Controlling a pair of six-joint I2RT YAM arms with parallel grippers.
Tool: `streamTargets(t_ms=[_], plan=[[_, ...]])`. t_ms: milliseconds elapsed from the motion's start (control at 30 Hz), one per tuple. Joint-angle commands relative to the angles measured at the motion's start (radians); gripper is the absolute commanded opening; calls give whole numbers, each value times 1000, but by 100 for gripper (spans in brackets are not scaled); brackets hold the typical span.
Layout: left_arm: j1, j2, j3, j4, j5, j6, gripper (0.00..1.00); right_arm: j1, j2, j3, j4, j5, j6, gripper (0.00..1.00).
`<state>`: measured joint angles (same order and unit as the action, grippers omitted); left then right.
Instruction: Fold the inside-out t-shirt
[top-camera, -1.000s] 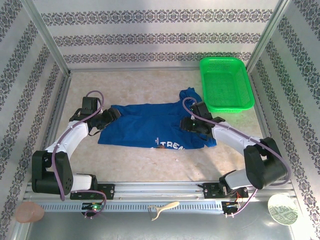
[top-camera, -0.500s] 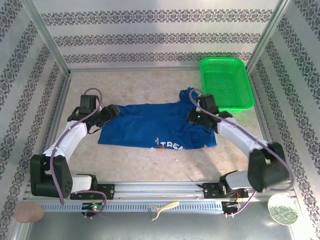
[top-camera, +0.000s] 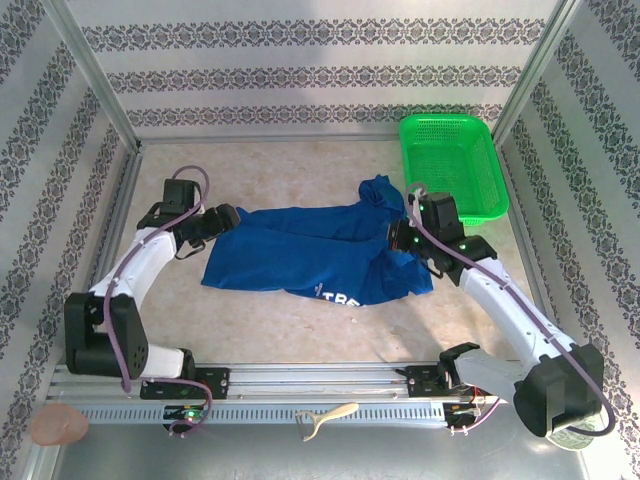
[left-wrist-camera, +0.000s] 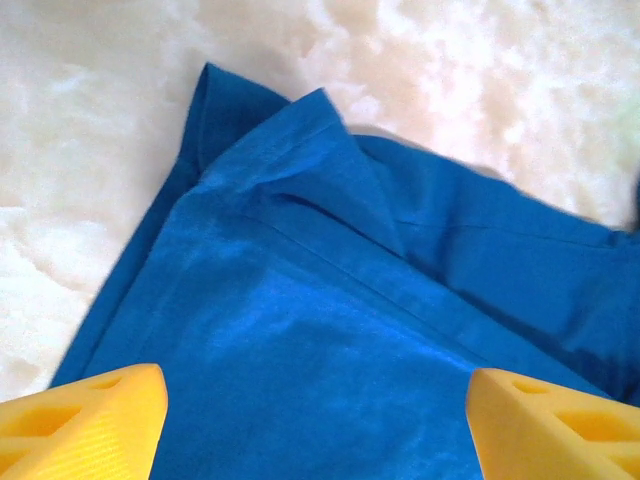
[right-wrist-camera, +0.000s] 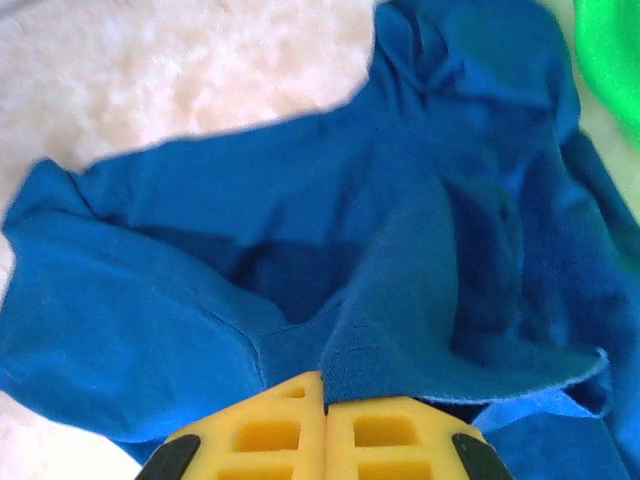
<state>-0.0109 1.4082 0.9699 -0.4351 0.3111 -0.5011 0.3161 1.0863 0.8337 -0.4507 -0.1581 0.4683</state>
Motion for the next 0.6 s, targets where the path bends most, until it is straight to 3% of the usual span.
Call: streamTargets(t_ms=[0,400,567], plan=[[10,72,60,-51,-44,73,78,-5,-81,-60,-21,8,25,0],[8,435,313,-129,-103,150,77,-12,-231,-190,-61,9,74,0],[8,501,330,-119,-47,169,75,-30,-232,-171,-68,-8,66,0]])
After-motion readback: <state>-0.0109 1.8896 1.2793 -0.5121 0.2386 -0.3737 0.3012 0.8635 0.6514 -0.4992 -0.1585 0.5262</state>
